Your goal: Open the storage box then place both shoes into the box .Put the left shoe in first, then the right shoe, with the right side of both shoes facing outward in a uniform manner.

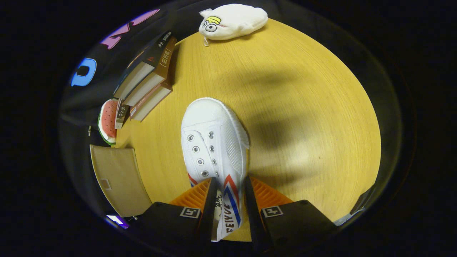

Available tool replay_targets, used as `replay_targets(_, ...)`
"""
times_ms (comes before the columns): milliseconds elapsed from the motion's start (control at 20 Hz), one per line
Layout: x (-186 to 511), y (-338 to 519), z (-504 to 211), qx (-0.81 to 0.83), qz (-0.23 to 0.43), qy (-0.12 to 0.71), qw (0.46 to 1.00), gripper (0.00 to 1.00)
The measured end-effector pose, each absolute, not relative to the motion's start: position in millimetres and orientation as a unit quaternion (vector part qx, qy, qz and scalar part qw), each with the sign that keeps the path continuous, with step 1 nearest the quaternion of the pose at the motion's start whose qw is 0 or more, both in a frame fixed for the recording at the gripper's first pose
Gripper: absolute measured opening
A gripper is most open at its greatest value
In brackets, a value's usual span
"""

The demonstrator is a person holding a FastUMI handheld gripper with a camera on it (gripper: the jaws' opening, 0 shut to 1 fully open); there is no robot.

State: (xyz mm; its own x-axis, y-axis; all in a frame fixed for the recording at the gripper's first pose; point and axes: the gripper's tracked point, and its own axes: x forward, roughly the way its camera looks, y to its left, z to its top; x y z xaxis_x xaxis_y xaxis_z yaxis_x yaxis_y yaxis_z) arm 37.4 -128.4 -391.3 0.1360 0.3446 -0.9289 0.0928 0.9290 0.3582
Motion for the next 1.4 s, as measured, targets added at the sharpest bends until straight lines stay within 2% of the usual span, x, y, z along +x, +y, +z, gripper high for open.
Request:
replay_targets(150,37,-129,-393,0.185,0.09,0.653,0.729,0.45)
replay_targets(250,38,-130,-393,0.212,0.085,0.65,0.725,0.36)
replay_targets(300,37,-130,-394,0.22,0.087,0.646,0.726,0.26)
replay_targets(500,35,-128,-390,0.271,0.088,0.641,0.713,0.1)
replay_targets(650,32,-123,-382,0.303,0.071,0.639,0.704,0.09)
replay_targets(800,24,-123,-362,0.283,0.079,0.628,0.72,0.09)
replay_targets(1400,22,-32,-221,0.32,0.112,0.565,0.752,0.09)
